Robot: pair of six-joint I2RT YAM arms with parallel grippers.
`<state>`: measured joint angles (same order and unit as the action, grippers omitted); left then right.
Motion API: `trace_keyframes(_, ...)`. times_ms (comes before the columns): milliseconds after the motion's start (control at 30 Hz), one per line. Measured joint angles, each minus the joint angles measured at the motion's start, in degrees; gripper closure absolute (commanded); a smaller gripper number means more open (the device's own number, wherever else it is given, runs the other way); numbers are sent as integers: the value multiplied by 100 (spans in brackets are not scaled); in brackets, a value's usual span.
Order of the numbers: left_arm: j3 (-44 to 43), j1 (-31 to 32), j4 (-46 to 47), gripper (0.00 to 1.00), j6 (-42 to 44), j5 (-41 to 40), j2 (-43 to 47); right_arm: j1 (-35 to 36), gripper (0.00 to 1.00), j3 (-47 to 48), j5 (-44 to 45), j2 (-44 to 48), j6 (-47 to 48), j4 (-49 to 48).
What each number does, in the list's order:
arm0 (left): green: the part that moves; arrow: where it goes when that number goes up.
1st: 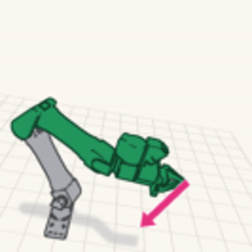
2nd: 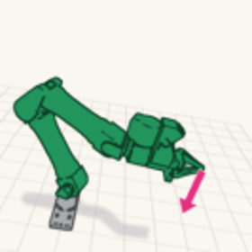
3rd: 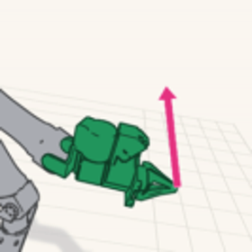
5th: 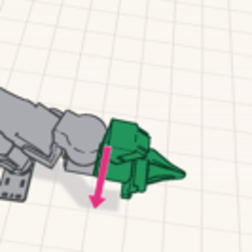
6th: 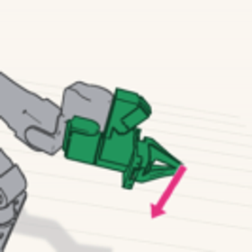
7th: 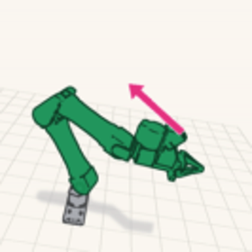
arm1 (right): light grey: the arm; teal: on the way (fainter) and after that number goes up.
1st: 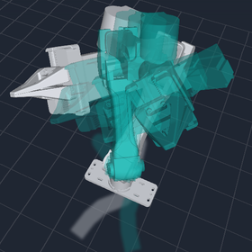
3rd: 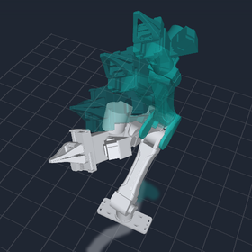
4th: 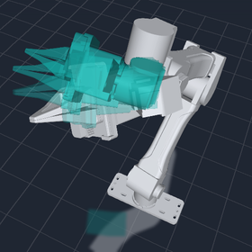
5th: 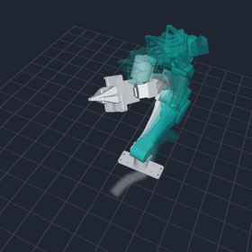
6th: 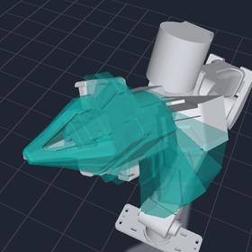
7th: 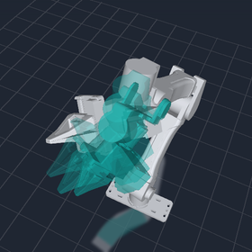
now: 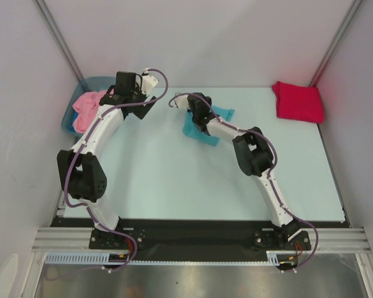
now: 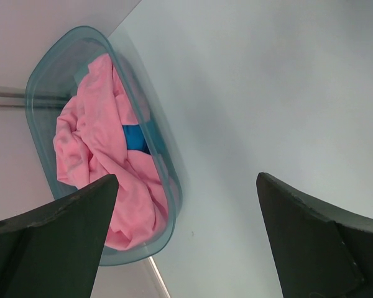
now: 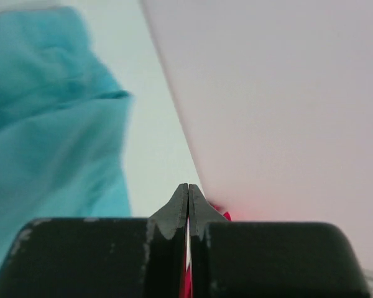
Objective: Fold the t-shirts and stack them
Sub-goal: Fold the tshirt
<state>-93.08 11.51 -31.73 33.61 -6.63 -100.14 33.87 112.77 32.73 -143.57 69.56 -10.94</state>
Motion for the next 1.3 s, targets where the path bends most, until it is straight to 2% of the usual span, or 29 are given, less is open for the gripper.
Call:
trace_keyframes(67,0,7,-2,0,70,105,-2,-44,83,133,4,313,-367,426)
trace_keyframes(100,0,20,-9,2,118,188,-7,-76,51,227,9,463,-564,649)
trace_keyframes(133,0,33,-11,5,166,280,-9,-127,35,356,31,597,-780,887)
trace_keyframes(200,-4,127,-57,9,380,507,-66,-256,19,549,85,839,-1145,1285)
trace_keyframes(267,-11,304,-142,14,693,772,-188,-428,17,498,120,1128,-1410,1591)
trace_keyframes(300,-20,446,-219,33,870,914,-291,-566,16,256,125,1384,-1561,1683)
trace_keyframes(367,-39,734,-317,59,1172,1174,-525,-833,13,-223,157,1818,-1738,1915)
trace_keyframes(400,-61,918,-385,79,1318,1309,-699,-1012,6,-533,160,2065,-1825,1993)
trace_keyframes(433,-140,1091,-479,100,1425,1434,-898,-1196,5,-765,186,2264,-1902,2175)
trace_keyframes(533,-525,1530,-682,100,1751,1722,-1611,-1792,5,-870,177,2498,-2175,2844)
trace_keyframes(633,-1193,1816,-876,100,1746,1840,-2308,-2354,5,-568,76,2500,-2459,3517)
trace_keyframes(733,-1875,1930,-717,100,1497,1626,-2833,-2900,5,-11,-35,2500,-2704,4105)
trace_keyframes(833,-2002,1996,-146,100,1445,1051,-2949,-3283,5,492,-151,2500,-2861,4391)
trace_keyframes(900,-1670,2037,682,100,1692,476,-2909,-3412,5,654,-225,2500,-2922,4465)
trace_keyframes(1067,-66,2225,3239,100,3001,-586,-2922,-3526,5,691,-422,2479,-3110,4806)
trace_keyframes(1200,1023,2293,5654,100,4120,-855,-3220,-3550,5,693,-481,2441,-3261,5003)
trace_keyframes(1300,1123,2315,7003,100,4649,-960,-3630,-3560,5,695,-507,2420,-3296,5082)
